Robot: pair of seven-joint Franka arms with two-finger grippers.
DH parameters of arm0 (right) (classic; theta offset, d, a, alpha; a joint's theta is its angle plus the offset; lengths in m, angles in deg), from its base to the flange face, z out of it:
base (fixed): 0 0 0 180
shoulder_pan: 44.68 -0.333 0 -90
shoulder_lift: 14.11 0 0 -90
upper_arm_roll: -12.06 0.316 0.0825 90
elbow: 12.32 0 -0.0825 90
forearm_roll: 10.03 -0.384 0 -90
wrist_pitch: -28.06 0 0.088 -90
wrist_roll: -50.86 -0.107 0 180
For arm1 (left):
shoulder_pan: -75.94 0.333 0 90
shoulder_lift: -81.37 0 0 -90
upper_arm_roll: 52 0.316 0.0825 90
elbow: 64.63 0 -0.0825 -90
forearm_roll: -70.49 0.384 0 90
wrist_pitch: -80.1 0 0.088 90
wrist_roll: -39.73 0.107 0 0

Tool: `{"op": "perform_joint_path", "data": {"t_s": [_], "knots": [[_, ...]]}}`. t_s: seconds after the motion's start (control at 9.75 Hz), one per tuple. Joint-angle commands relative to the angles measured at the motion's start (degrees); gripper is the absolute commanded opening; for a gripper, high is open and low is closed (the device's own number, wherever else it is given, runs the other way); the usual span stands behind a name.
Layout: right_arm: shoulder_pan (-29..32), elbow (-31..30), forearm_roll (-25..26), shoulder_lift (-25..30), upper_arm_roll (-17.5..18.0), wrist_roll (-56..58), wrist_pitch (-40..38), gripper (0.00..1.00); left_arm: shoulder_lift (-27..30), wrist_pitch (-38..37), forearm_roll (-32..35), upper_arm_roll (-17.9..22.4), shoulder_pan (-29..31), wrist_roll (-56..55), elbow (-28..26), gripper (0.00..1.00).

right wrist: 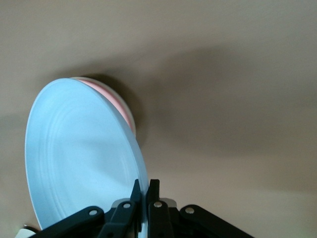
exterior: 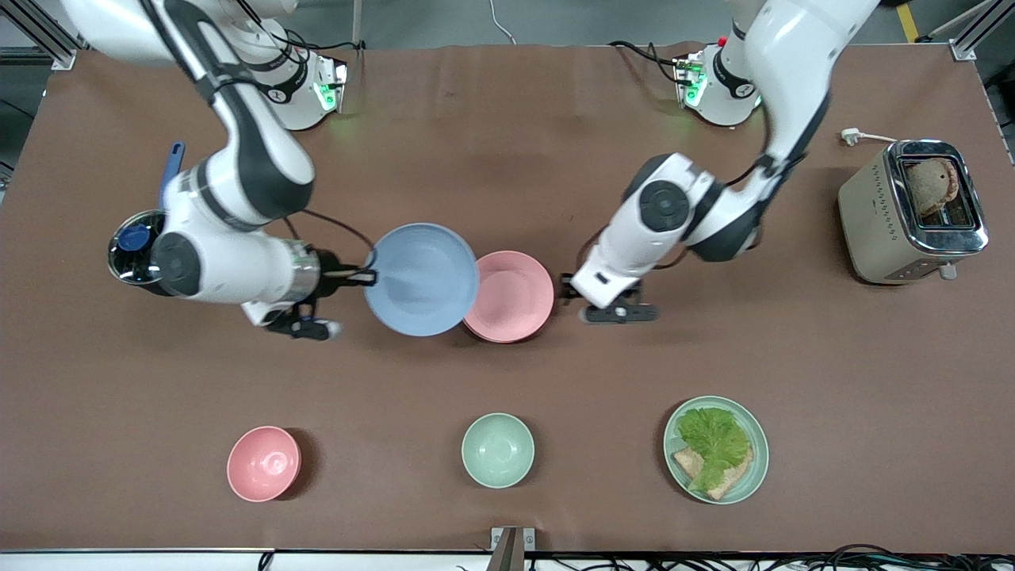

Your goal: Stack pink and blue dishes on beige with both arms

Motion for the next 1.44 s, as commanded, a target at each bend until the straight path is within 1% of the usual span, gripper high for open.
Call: {"op": "perform_joint_path", "data": {"t_s": [0.0, 0.21, 0.31, 0.62, 0.72, 0.82, 0.92, 1.03, 1.23, 1.33], "knots": [[-2.43, -7.46, 0.09, 1.89, 3.64, -6.63, 12.67, 0.01, 9.18, -6.39, 0.31, 5.88, 0.79, 8.33, -4.28, 1.00], [-7.00, -8.54, 0.52, -2.58, 3.65, -9.72, 22.27, 0.01, 15.51, -11.57, -0.22, 11.68, 0.89, 18.69, -3.75, 1.00], [-7.72, -8.71, 0.96, -4.43, 3.56, -10.00, 24.49, 0.01, 18.59, -13.60, -0.39, 15.10, 0.89, 22.74, -3.14, 1.00], [-9.30, -14.41, 2.37, -6.55, 3.56, -9.91, 36.26, 0.01, 27.29, -20.72, -4.86, 22.76, 0.97, 32.59, -2.26, 1.00], [-9.66, -14.95, 2.37, -6.90, 3.56, -9.91, 37.68, 0.01, 29.32, -23.61, -6.01, 25.31, 0.89, 35.93, -1.30, 1.00], [-9.66, -14.95, 2.63, -6.99, 3.56, -9.82, 37.87, 0.01, 29.69, -25.90, -6.02, 26.55, 1.06, 39.10, 0.37, 1.00], [-9.84, -15.04, 3.07, -7.26, 3.56, -9.91, 38.13, 0.02, 29.26, -28.97, -6.02, 28.30, 1.06, 42.18, 3.95, 1.00], [-9.92, -15.48, 3.25, -7.95, 3.56, -9.91, 38.83, 0.02, 28.04, -33.00, -6.02, 28.41, 1.06, 43.86, 8.77, 1.00], [-9.84, -16.80, 4.04, -7.96, 3.56, -9.74, 40.51, 0.02, 23.48, -44.50, -6.02, 28.41, 1.32, 44.05, 20.98, 1.00], [-9.32, -16.80, 4.22, -7.96, 3.56, -9.56, 40.25, 0.02, 22.50, -48.21, -5.93, 28.32, 1.32, 44.05, 24.08, 1.00]]}}
